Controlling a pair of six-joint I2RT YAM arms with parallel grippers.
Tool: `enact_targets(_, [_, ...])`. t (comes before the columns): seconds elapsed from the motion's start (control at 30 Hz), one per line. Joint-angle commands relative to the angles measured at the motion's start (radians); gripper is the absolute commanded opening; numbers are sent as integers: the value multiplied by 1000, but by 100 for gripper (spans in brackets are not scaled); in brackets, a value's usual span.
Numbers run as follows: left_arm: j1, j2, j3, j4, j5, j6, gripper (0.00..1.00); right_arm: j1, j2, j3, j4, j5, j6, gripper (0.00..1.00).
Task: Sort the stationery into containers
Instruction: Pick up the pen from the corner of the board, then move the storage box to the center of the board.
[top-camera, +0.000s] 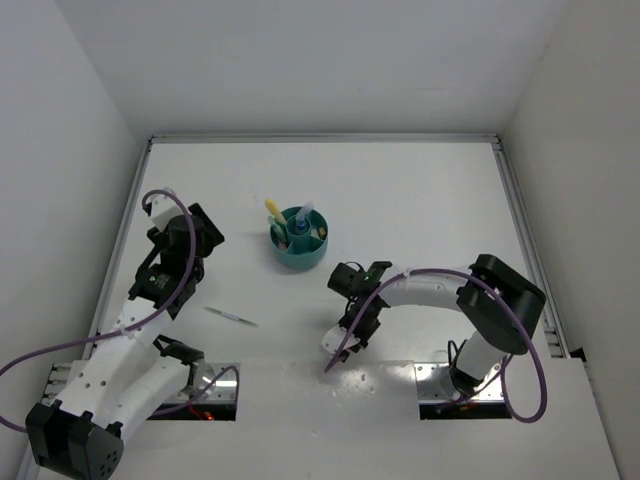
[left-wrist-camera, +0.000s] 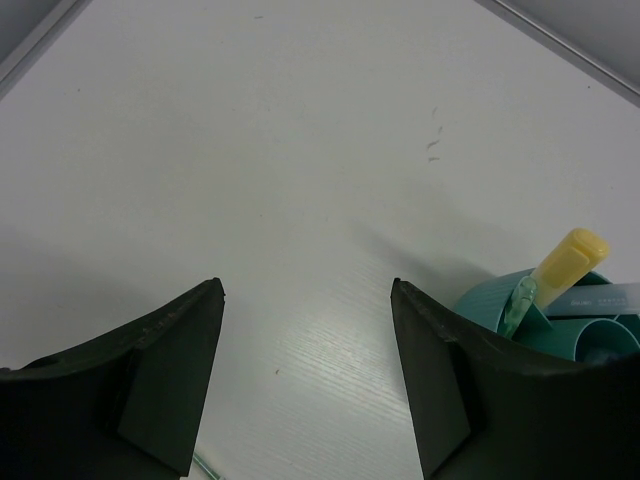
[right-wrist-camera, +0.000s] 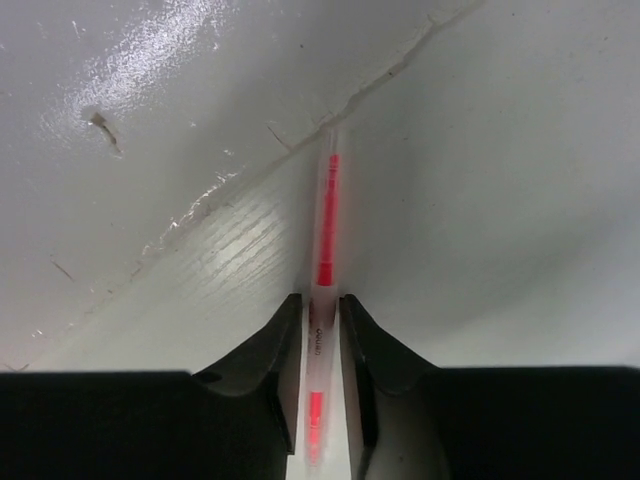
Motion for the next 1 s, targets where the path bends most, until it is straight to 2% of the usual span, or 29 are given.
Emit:
enact_targets(0.0, [9,-15,-2,17,-1,-9,73,22,9,-35,58,63,9,19])
enact_targets(0.1, [9,-15,-2,17,-1,-9,73,22,9,-4,39,44,40,0])
enact_targets(0.17, [9,-15,-2,17,-1,-9,73,22,9,68,39,-5,107,0])
enact_targets(0.23, [9,-15,-2,17,-1,-9,73,0,-2,131,106,-4,314,0])
enact_targets(0.27, [9,-15,-2,17,-1,-9,73,0,-11,190,149,36,489,0])
enact_targets(0.37, [9,-15,-11,17,-1,-9,73,0,8,322,266,205,714,0])
enact_targets(0.4, [9,-15,-11,17,-1,-9,70,-9,24,364,277,268,812,0])
enact_targets(0.5, [9,-6,-11,17,-11,-9,68,-9,62,514,300,325,861,0])
enact_targets(0.67, [9,-6,-11,17,-11,-18,68,-9,62,524,399,366,839,0])
enact_targets(0.77, [9,-6,-11,17,-11,-18,68,-18,74,505,393,243,735,0])
enact_targets(0.83, [9,-6,-11,17,-11,-18,68,-29,52,437,465,167,683,0])
enact_targets(0.87, [9,-6,-11,17,-11,-18,68,-39,38,410,535,123,683,0])
enact_targets(0.97, [9,-6,-11,17,-11,-18,68,-67,67,419,599,57,764,0])
